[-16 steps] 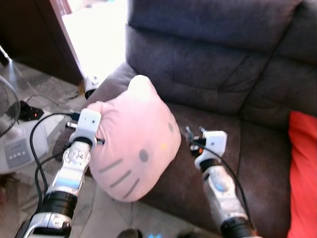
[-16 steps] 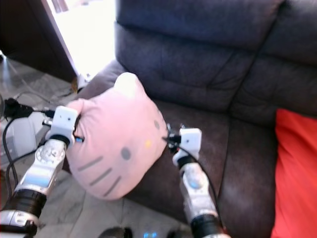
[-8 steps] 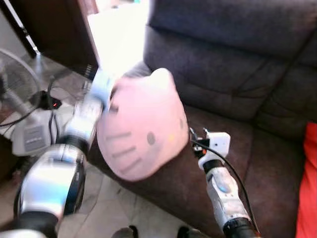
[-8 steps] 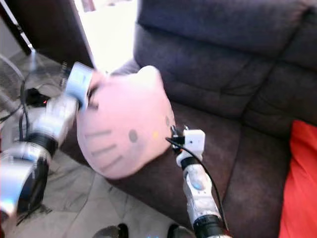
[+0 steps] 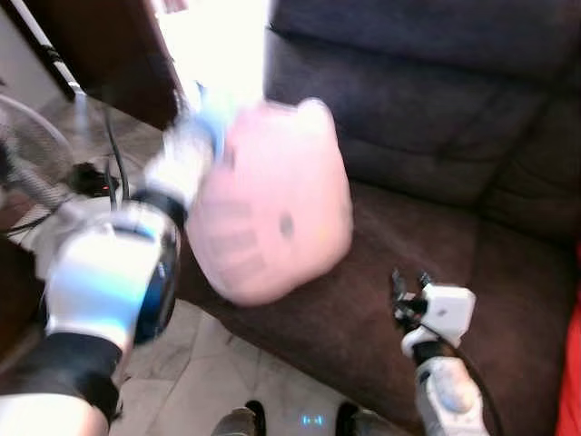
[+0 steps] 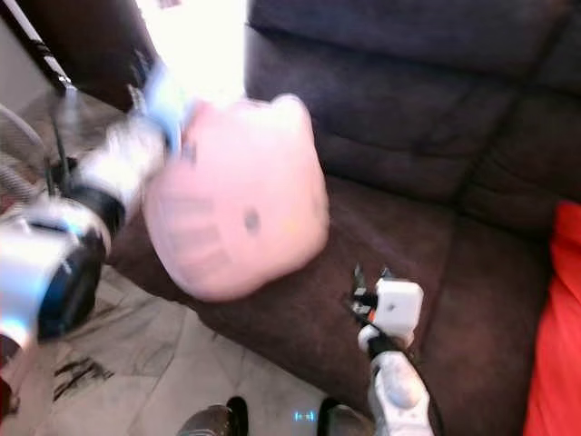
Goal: Move the pillow to the sofa from floor
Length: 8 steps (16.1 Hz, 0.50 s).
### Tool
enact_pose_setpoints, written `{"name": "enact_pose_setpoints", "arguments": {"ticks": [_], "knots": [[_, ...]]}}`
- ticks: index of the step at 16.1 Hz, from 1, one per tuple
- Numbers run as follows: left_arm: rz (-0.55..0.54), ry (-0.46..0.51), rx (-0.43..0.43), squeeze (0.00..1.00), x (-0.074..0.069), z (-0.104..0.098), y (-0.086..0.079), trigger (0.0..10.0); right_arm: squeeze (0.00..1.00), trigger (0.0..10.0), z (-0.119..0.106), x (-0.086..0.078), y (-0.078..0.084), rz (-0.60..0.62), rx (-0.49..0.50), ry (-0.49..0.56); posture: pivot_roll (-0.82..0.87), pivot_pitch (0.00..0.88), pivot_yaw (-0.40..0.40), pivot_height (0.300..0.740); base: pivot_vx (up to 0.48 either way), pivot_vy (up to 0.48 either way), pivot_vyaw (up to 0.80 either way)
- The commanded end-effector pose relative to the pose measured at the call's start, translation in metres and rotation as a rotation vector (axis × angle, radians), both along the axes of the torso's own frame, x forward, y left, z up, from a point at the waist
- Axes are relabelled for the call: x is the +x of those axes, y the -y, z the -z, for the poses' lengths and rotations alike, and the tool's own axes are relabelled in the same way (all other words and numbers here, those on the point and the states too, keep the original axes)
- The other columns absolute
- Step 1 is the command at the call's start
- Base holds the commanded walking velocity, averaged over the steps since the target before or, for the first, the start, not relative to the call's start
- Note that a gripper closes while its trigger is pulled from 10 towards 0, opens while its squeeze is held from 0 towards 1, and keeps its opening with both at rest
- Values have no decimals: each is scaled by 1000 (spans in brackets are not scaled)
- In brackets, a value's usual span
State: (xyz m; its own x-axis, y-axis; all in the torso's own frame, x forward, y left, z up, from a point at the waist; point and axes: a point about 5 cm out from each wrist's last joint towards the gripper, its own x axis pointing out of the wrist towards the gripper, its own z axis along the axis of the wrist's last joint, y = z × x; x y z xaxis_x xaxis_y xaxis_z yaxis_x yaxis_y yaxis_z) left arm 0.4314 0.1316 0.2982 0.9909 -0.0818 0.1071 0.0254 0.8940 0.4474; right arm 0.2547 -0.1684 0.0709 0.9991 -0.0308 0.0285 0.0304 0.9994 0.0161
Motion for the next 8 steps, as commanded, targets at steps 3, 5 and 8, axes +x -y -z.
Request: {"name": "enact_pose_setpoints", "arguments": {"ticks": [3, 5, 8], "knots": [[86, -31, -172, 0, -5, 39, -22, 10000, 0, 10000, 0, 7, -13, -38, 15, -32, -39, 217, 75, 740, 0, 0, 0], [30, -109, -129, 0, -20, 100, -46, 10000, 0, 10000, -6, 21, -18, -65, 21, -21, 25, 206, 56, 740, 0, 0, 0], [25, -200, -275, 0, -48, 165, -58, 10000, 0, 10000, -8, 30, -23, -109, 19, -31, 54, 215, 9, 740, 0, 0, 0]]}}
